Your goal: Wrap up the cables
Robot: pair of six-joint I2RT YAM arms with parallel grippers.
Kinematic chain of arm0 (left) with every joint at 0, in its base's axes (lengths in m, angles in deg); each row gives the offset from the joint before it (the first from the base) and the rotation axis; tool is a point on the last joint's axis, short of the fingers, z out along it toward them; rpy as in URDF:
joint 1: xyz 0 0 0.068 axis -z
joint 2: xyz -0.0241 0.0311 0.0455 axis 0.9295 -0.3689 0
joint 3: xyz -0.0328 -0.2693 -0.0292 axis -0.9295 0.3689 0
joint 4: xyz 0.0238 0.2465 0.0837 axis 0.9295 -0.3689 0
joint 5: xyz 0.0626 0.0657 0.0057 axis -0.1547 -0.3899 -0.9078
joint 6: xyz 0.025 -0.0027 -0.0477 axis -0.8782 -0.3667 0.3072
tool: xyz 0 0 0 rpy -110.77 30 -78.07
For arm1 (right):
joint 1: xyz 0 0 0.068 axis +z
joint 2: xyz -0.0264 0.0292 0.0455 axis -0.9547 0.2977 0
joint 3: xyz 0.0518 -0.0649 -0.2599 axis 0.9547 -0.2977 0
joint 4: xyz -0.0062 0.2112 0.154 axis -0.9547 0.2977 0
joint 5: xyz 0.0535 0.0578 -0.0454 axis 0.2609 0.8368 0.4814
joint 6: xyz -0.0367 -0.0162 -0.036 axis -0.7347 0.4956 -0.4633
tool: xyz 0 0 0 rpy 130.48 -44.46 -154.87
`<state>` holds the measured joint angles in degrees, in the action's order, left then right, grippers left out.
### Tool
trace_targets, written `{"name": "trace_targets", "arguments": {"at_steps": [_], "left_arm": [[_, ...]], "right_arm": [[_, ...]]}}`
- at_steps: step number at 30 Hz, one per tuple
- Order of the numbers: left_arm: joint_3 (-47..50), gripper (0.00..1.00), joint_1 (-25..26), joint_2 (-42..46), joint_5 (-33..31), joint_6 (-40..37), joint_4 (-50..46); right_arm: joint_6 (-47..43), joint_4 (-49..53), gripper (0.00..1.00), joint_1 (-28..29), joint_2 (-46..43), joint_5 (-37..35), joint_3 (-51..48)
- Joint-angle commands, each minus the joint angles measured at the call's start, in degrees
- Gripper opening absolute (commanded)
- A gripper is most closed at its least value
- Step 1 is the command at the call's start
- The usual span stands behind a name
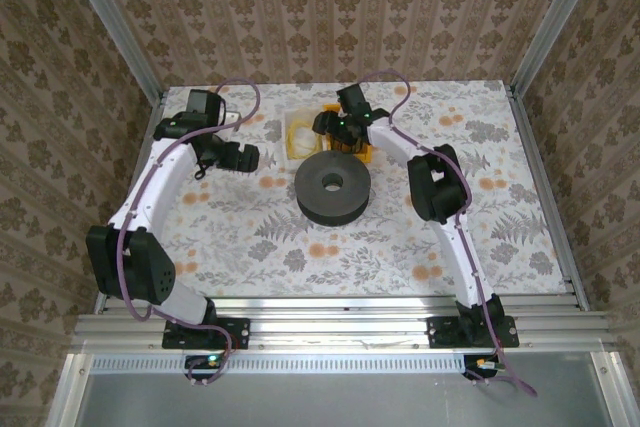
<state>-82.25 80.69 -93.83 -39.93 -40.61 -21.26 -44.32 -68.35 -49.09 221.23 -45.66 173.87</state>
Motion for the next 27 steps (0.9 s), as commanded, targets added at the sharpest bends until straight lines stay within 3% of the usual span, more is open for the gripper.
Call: {"name": "trace_targets", "arguments": {"at_steps": [1, 8, 27], "left_arm": [[-2.1, 1.0, 0.6, -0.2, -1.0, 0.5, -2.8], [-2.5, 1.0, 0.9, -0.2, -1.6, 0.6, -3.5], [-2.9, 1.0, 2.5, -0.3, -2.2, 0.9, -3.6]], "right_arm": [[3.9, -6.5, 0.64, -0.4, -0.2, 3.6, -5.3], [4.9, -11.2, 0.54, -1.0, -4.5, 2.0, -10.5], [2.6, -13.6, 0.54, -2.8, -11.8, -0.2, -14.6]]}}
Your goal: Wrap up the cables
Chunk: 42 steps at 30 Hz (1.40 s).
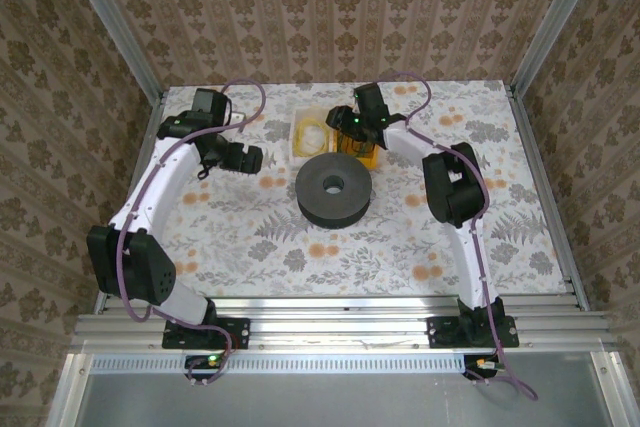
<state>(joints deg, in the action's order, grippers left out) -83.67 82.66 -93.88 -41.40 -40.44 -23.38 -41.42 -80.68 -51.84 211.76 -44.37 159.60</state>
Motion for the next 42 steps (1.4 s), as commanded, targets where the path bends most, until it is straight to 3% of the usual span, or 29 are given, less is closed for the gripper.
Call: {"name": "trace_targets", "arguments": {"at_steps": [1, 13, 22, 36, 42], "left_arm": [[-1.5, 1.0, 0.6, -0.1, -0.7, 0.8, -1.4], [-2.1, 1.0, 0.6, -0.2, -1.0, 0.6, -1.8], [-3.2, 1.0, 0.8, -0.6, -1.2, 0.2, -2.3], [-2.7, 1.0, 1.0, -0.3, -1.5, 0.4, -2.0], [-2.2, 1.0, 1.1, 0.5, -1.5, 0.6, -1.7]], "right_arm": [[-0.3, -1.5, 0.54, -0.2, -2.3, -1.3, -0.3], [-0.4, -3.4, 0.36, -0.5, -2.3, -0.4, -1.1], [-1.7, -2.5, 0.14, -1.2, -3.6, -0.3, -0.3], [-3.9, -1.8, 0.04, -2.1, -9.8, -0.1, -0.8], [-0.8, -6.6, 0.0, -2.8, -12.1, 3.2, -3.4]]}}
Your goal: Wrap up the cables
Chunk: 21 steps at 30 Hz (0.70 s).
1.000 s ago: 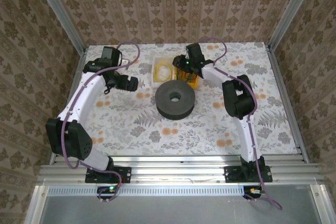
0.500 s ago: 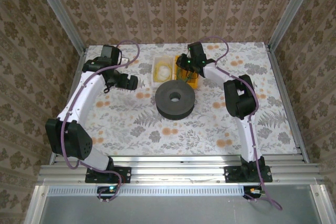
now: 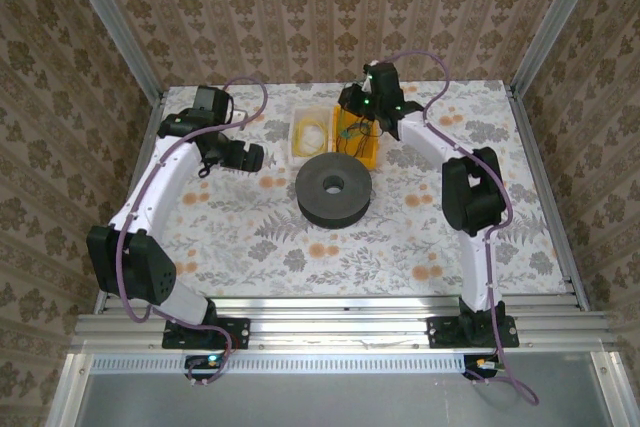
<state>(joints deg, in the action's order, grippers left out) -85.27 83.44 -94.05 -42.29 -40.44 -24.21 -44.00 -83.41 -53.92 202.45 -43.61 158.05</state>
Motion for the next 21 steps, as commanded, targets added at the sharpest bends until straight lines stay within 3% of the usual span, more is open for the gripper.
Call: {"name": "trace_targets", "arguments": {"at_steps": [1, 10, 14, 19, 21], "left_arm": [[-0.6, 1.0, 0.5, 0.8, -0.6, 0.7, -0.8], [0.2, 1.0, 1.4, 3.2, 1.6, 0.5, 1.7], [0.2, 1.0, 2.1, 3.9, 4.5, 0.7, 3.8], [0.9, 1.0, 5.2, 5.3, 6.6, -2.2, 7.8], [2.2, 1.0, 7.8, 6.8, 6.4, -5.8, 10.9]], "right_arm": [[3.4, -5.5, 0.0, -1.0, -3.1, 3.7, -2.6], [25.9, -31.5, 0.0, -3.1, -5.1, 18.5, -11.4], [36.9, -49.1, 0.0, -3.2, -5.0, 24.5, -15.0], [58.4, -76.8, 0.0, -2.9, -1.0, 25.4, -17.6], [60.6, -77.8, 0.0, -2.0, -1.7, 26.4, -19.2]]}}
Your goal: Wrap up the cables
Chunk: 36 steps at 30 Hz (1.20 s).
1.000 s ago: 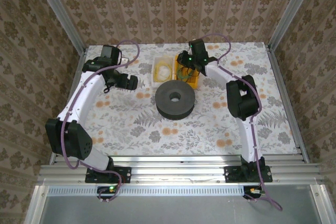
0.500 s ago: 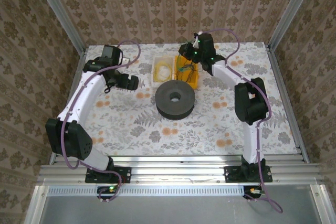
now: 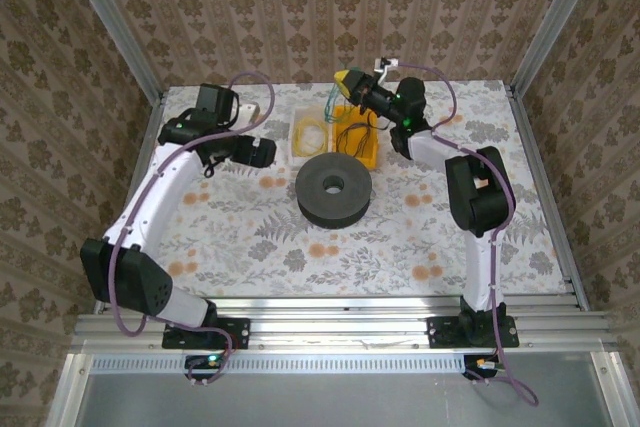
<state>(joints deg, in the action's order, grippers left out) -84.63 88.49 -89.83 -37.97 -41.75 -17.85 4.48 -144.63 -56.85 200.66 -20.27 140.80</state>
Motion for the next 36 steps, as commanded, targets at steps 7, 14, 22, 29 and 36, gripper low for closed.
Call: {"name": "trace_targets", "arguments": {"at_steps": [7, 14, 22, 29, 36], "left_arm": [[7.4, 1.0, 7.5, 8.4, 0.3, -12.0, 16.2], [18.5, 1.0, 8.5, 14.3, 4.8, -19.6, 33.8], [14.3, 1.0, 7.1, 10.2, 16.4, -10.5, 30.5], [16.6, 1.0, 4.6, 9.4, 35.5, -1.3, 37.1], [18.8, 0.99, 4.4, 6.6, 45.4, 1.4, 40.8]], "right_arm": [[10.2, -16.5, 0.01, 4.6, -7.9, 6.8, -10.3], [2.6, -16.5, 0.01, 5.3, -19.5, 14.1, -21.4], [-7.3, -16.5, 0.0, 5.3, -27.4, 22.4, -29.0], [-10.2, -16.4, 0.0, 5.6, -29.8, 27.3, -27.4], [-12.3, -16.4, 0.0, 6.4, -29.2, 27.9, -25.2]]}}
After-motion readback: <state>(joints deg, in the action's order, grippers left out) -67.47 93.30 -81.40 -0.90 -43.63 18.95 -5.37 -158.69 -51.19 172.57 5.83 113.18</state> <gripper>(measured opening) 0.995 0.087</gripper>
